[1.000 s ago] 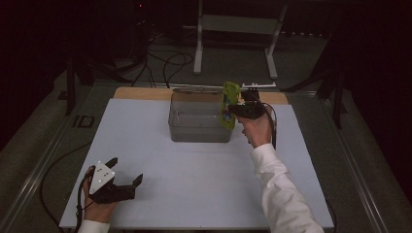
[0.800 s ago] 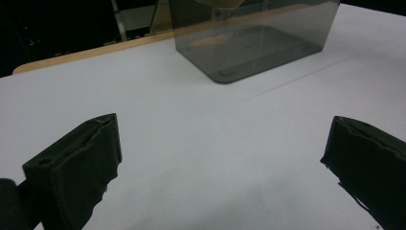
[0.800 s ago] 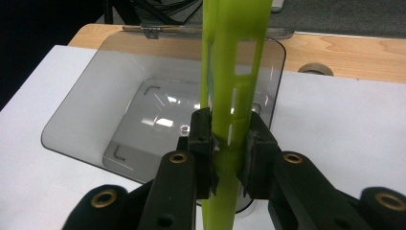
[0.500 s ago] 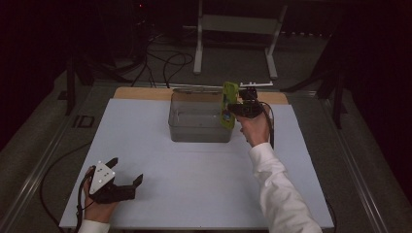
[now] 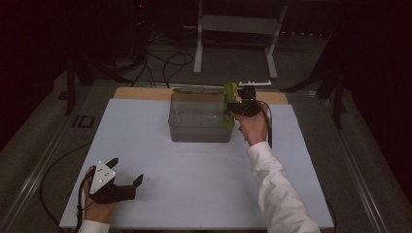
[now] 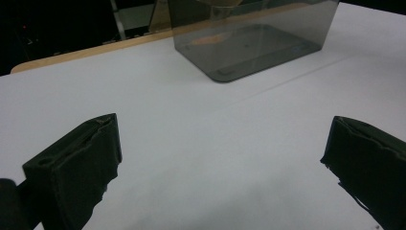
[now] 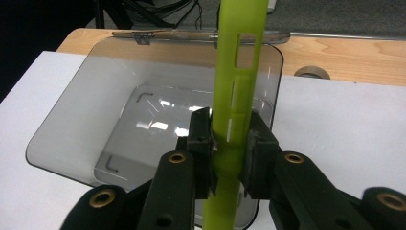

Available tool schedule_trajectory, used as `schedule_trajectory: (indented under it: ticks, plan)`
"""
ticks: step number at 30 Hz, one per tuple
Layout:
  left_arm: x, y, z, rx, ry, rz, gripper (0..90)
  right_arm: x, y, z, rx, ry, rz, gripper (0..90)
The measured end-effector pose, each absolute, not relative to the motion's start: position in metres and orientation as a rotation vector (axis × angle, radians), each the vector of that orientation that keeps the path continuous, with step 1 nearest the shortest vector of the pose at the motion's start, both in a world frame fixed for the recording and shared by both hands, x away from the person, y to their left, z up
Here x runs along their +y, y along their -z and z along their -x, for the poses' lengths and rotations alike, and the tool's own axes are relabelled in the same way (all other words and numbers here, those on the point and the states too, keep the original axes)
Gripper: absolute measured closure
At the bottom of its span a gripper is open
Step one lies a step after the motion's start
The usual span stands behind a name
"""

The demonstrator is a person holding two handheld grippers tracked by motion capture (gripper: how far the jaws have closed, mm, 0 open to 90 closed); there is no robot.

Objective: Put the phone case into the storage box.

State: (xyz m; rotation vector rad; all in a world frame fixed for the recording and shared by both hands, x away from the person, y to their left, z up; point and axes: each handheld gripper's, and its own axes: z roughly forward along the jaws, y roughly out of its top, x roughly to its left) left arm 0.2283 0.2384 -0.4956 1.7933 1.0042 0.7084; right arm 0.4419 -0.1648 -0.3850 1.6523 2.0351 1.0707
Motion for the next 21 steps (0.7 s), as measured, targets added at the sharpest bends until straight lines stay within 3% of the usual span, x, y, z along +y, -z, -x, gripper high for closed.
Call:
schedule_trajectory:
  ticks: [21]
  plan:
    - [0.239,0.495,-0.228,1.006,-0.710,-1.789,0.0,-0.160,0.387,-0.453,2.045,-1.039,-1.679,77.4]
